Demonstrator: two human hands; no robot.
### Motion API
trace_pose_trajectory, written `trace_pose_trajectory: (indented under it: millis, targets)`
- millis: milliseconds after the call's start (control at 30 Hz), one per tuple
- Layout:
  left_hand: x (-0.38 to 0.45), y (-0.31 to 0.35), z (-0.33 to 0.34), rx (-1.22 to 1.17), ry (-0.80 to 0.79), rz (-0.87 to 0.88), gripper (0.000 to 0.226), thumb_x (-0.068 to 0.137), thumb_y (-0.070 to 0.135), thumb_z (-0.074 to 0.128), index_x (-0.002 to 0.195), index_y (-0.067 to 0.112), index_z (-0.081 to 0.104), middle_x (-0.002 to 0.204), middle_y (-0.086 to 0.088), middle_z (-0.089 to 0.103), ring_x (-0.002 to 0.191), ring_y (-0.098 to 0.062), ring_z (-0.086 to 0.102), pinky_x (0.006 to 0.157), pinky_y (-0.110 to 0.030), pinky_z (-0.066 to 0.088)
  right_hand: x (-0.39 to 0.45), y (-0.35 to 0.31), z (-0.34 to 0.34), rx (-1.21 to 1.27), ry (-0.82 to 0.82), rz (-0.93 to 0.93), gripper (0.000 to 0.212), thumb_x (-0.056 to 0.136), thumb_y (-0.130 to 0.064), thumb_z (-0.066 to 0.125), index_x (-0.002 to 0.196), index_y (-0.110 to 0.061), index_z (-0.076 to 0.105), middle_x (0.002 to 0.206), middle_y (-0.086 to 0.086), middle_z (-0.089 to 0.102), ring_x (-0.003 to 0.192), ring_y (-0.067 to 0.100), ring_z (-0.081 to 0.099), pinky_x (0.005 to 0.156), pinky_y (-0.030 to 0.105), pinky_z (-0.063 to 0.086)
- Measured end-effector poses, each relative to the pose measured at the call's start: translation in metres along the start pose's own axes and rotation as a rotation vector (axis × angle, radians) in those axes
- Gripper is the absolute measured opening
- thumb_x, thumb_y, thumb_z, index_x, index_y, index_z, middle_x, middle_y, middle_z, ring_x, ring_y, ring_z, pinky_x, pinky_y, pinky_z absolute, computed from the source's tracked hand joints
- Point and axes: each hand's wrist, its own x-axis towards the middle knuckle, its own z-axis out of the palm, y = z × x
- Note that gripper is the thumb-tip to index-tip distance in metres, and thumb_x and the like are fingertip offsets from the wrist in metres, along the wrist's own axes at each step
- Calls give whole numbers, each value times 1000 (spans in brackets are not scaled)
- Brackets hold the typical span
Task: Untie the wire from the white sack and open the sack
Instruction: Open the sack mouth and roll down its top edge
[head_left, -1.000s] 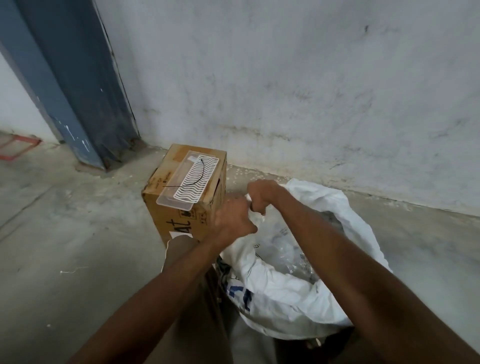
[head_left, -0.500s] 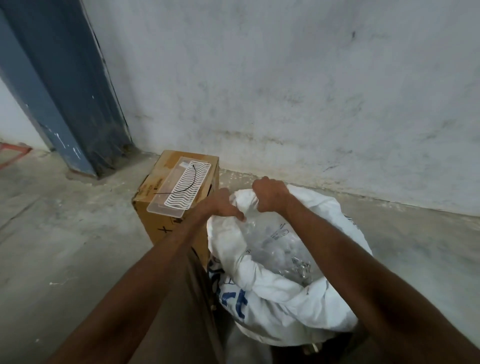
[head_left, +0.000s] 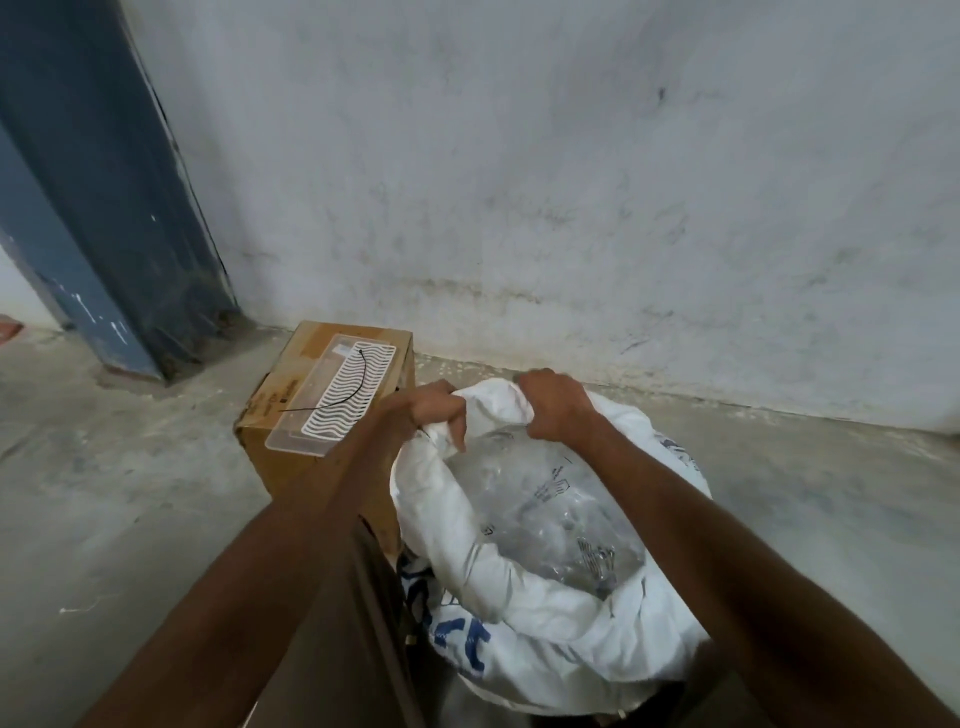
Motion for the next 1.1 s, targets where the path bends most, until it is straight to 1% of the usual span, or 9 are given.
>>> trace_pose_trajectory:
  millis: [100,267,367,467,633,700,767,933,1100]
  targets:
    - [15,-10,7,191,104,34,75,65,42,85,128,13,56,122,-6,64,99,-26,64,81,-35,53,1,6,0,226,-29,76,32,68,-18,74,97,-11,62,94,12,67,90,33,69,64,30,46]
    - [27,-4,47,724,597,266,96,58,55,82,135,18,39,125,-10,55,112,-31,58,90,-44,51,21,-1,-26,329,-301,83,36,69,-6,73,101,-8,57,96,12,63,81,27,62,56,27,42]
    - [30,1,56,464,504,259,62,62,41,80,116,20,57,105,-2,69,95,-26,68,74,-33,53,27,-1,-40,317,-465,63,26,62,-6,81,84,-4,67,83,11,68,70,24,61,54,24,43]
    - [27,10,42,421,260,211,48,74,29,74,117,13,61,110,-6,69,97,-27,67,71,-30,49,23,8,-35,335,-351,17,28,58,-15,89,77,-15,68,76,1,66,72,21,62,61,28,49]
    - [31,16,11,174,25,29,52,93,15,56,142,4,45,142,-17,51,124,-35,53,99,-39,45,-6,4,11,-42,155,-61,89,56,-39,87,133,-18,47,113,3,62,98,24,62,86,40,48]
    - [31,17,8,195,-78,-12,56,94,16,61,145,3,43,149,-19,46,132,-34,49,106,-39,40,-13,-2,26,-13,176,12,74,69,-25,78,136,-16,47,114,8,65,100,31,65,85,39,48]
    - [33,21,11,348,-169,6,55,86,23,74,134,4,56,136,-18,59,108,-28,60,89,-34,47,-12,-3,28,23,87,95,51,74,-19,71,123,-17,56,108,10,66,99,33,66,80,38,50]
    - [36,12,48,749,424,237,99,59,48,87,139,14,39,118,-12,60,106,-30,58,86,-41,48,14,3,2,241,-276,141,38,75,-24,75,109,-13,61,99,6,66,95,29,66,74,33,51]
    - [36,1,87,768,619,302,59,73,36,75,122,17,49,111,-6,63,98,-26,62,78,-37,50,30,9,-12,262,-503,79,40,66,-10,84,104,-2,73,93,8,69,80,24,63,60,26,46]
